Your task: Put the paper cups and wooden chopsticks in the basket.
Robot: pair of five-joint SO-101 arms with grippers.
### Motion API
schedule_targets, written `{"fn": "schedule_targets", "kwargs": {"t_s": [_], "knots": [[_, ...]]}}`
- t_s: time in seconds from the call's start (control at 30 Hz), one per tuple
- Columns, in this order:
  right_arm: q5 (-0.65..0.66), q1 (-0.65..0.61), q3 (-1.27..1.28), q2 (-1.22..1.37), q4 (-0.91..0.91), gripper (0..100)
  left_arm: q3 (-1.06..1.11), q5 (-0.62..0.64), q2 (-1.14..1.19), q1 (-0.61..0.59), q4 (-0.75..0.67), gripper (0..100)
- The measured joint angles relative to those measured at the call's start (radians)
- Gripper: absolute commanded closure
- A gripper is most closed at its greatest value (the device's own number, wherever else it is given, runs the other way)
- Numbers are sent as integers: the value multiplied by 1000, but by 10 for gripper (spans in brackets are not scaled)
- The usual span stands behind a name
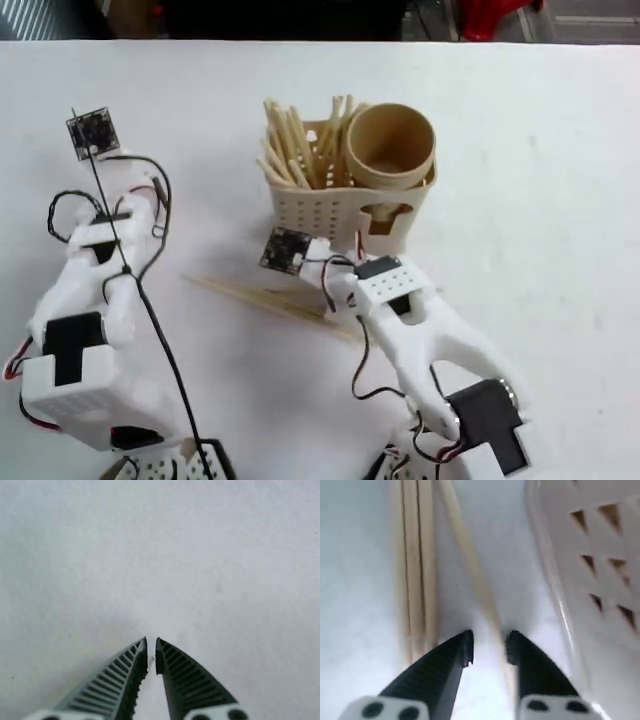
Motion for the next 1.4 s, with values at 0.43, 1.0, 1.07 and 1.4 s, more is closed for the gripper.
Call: {"fn": "schedule_targets", "kwargs": {"t_s": [0.43, 1.0, 1.07, 1.4], "knots": [[-153, 2, 3, -417, 164, 981, 0, 0, 0, 0, 0, 950], [-414, -245, -146, -1152, 48, 981, 0, 0, 3, 0, 0, 950], [-457, -233, -175, -1135, -63, 981, 0, 0, 3, 0, 0, 950], [-565, -169, -249, -753, -460, 981, 0, 0, 3, 0, 0, 950]]}}
